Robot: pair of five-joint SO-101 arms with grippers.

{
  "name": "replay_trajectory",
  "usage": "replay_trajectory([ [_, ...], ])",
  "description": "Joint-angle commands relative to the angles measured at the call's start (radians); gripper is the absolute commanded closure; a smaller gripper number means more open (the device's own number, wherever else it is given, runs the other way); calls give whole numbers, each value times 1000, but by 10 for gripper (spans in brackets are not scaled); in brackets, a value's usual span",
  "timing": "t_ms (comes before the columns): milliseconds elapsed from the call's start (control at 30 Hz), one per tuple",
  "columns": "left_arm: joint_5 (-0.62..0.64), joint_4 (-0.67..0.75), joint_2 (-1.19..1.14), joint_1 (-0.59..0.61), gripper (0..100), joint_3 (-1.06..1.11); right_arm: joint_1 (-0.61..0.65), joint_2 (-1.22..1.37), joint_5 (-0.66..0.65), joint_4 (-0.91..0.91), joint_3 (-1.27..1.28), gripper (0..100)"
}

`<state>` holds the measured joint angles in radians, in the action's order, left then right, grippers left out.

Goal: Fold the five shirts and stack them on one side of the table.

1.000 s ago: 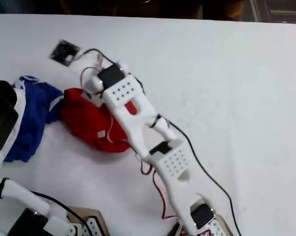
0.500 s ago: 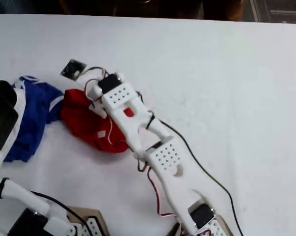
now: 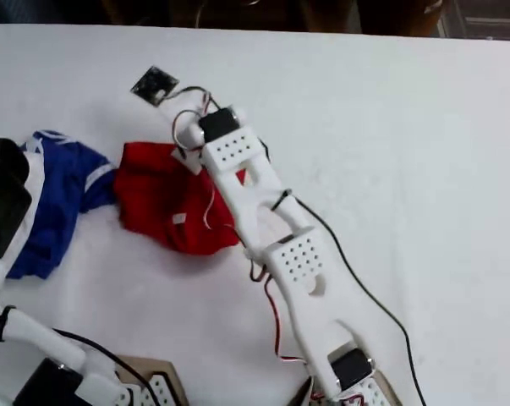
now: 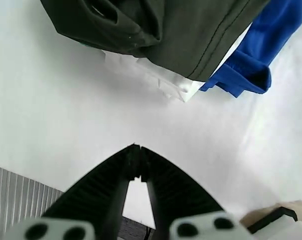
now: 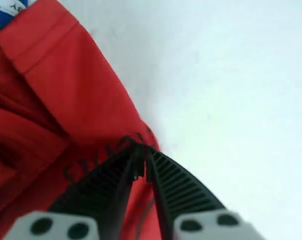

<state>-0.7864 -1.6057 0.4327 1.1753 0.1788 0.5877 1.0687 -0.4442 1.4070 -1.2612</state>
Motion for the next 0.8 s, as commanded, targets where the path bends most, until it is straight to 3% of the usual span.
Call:
replay_trajectory([
  [0, -6, -5, 32, 2, 970, -16, -31, -22, -2, 10, -54, 981],
  [233, 2, -48, 32, -130, 969, -39, -36, -74, -2, 145, -175, 981],
  [333, 9, -127, 28, -318, 939, -120, -54, -97, -2, 246, -256, 981],
  [400, 78, -123, 23, -454, 889, -160, -82, -107, -2, 312, -308, 981],
  [600, 77, 43, -31, -806, 813, -133, -311, -168, -2, 366, -354, 981],
  [767, -40, 135, -235, -919, 812, -81, -530, -289, -2, 366, -285, 981],
])
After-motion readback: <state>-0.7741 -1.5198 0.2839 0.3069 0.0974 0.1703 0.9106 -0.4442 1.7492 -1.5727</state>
